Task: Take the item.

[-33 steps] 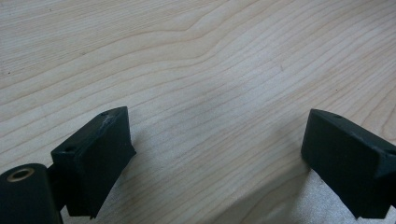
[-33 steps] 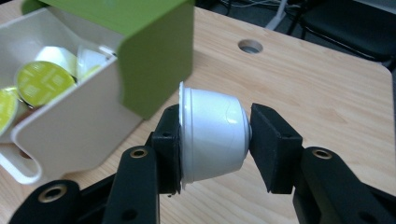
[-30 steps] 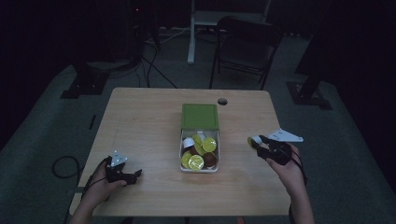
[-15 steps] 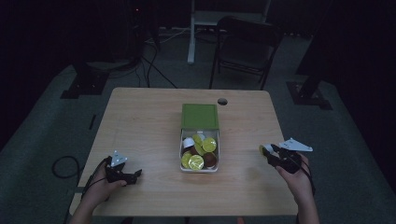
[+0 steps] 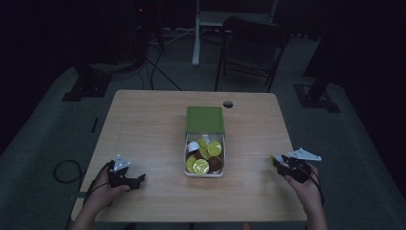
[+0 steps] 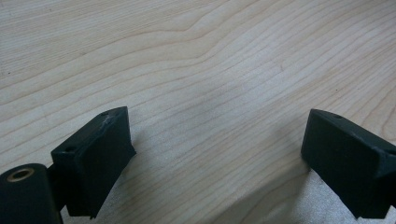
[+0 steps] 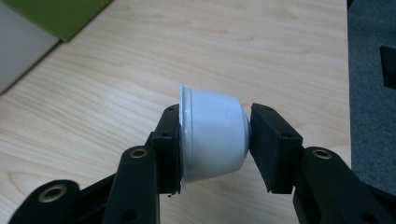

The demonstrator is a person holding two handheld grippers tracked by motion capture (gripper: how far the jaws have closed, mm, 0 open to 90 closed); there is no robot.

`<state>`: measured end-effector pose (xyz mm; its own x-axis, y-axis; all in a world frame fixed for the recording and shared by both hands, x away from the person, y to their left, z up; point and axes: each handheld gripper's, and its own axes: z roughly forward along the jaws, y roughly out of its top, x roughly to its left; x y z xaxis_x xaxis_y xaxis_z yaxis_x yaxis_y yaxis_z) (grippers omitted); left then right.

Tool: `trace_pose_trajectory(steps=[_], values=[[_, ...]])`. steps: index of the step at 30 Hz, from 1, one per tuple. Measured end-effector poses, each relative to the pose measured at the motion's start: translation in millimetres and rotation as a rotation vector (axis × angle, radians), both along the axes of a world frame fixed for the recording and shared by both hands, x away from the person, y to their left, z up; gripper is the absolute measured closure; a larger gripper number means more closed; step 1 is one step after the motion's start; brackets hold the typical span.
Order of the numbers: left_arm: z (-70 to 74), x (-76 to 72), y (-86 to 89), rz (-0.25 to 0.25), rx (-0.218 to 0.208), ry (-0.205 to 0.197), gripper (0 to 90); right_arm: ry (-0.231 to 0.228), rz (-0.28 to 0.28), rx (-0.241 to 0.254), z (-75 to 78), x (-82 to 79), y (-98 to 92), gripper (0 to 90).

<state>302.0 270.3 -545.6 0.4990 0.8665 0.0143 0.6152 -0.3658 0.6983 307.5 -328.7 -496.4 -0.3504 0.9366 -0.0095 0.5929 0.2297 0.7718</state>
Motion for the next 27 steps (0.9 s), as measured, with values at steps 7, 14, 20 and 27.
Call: trace_pose_trajectory(steps=[7, 14, 20, 27], values=[[0.0, 0.0, 0.0, 0.0, 0.0, 0.0, 8.9, 0.035, -0.015, -0.001, -11.7, 0.1, -4.7, 56.6], [0.0, 0.0, 0.0, 0.0, 0.0, 0.0, 8.9, 0.057, -0.014, 0.005, -18.0, 1.1, -6.0, 56.6], [0.0, 0.0, 0.0, 0.0, 0.0, 0.0, 8.9, 0.075, -0.012, 0.001, -23.1, 1.9, -6.6, 56.5], [0.0, 0.0, 0.0, 0.0, 0.0, 0.0, 8.9, 0.093, 0.003, 0.002, -27.7, 3.2, -5.3, 55.2]])
